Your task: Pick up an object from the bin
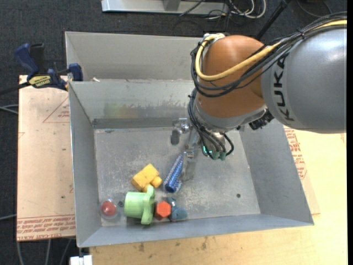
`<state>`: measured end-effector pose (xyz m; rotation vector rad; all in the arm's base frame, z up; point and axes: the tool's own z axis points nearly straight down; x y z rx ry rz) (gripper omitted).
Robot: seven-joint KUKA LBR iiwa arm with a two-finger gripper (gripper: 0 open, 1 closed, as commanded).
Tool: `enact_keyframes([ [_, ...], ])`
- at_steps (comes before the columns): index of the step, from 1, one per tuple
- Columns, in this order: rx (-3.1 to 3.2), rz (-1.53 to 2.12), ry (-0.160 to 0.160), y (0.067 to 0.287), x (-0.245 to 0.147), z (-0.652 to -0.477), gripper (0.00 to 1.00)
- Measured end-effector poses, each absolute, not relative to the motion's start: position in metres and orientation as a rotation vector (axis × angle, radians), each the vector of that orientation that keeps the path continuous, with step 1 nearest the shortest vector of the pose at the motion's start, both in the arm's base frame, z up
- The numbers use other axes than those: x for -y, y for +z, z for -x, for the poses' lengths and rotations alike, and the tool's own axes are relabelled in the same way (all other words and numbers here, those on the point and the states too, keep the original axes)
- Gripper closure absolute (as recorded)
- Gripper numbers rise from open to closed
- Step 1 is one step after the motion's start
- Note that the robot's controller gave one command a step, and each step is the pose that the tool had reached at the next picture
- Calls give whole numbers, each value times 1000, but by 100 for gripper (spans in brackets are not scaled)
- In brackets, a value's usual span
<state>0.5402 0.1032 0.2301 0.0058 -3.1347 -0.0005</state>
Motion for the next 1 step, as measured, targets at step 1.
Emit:
enact_keyframes([
  [1, 3104, -456, -2, 66, -81, -539, 0],
])
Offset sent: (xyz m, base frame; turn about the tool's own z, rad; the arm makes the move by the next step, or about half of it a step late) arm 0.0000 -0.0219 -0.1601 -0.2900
